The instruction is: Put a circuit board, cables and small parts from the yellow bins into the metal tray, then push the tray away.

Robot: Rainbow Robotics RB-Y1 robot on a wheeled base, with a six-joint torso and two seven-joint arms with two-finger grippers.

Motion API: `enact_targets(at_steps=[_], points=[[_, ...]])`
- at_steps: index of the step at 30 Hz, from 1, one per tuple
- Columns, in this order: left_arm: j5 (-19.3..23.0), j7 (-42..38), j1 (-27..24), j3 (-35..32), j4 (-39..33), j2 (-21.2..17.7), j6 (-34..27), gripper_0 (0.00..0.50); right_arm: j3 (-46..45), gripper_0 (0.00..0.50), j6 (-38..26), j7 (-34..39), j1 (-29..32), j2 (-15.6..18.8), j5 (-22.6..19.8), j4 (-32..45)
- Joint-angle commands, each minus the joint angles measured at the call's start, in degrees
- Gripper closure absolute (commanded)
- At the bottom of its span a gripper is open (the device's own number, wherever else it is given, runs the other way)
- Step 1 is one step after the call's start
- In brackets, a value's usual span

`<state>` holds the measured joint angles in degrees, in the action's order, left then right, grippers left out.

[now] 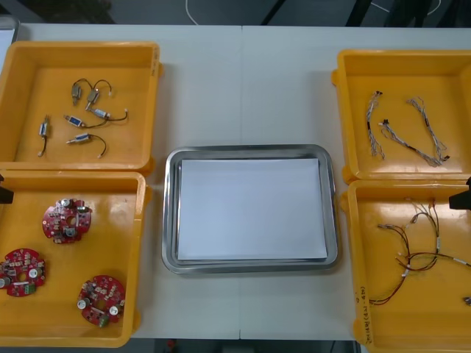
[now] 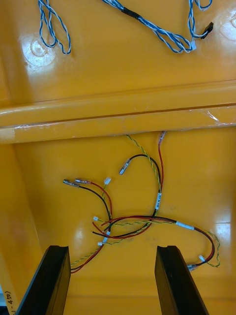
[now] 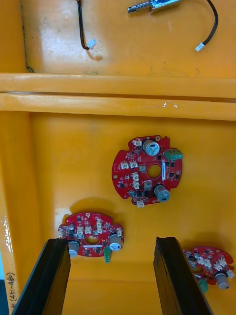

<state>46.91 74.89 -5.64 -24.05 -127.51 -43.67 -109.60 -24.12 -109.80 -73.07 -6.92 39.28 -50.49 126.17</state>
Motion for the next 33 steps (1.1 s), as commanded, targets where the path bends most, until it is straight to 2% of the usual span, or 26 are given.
enact_targets(at_steps=[1, 33], points=[[0.38, -4.49, 1.16, -0.29, -1.68, -2.47, -0.40, 0.000, 0.66, 0.000, -0.20, 1.53, 0.86, 2.29, -0.49, 1.01], [0.38, -4.49, 1.16, -0.29, -1.68, -2.47, -0.40, 0.000, 0.66, 0.000, -0.20, 1.53, 0.86, 2.29, -0.49, 1.01]])
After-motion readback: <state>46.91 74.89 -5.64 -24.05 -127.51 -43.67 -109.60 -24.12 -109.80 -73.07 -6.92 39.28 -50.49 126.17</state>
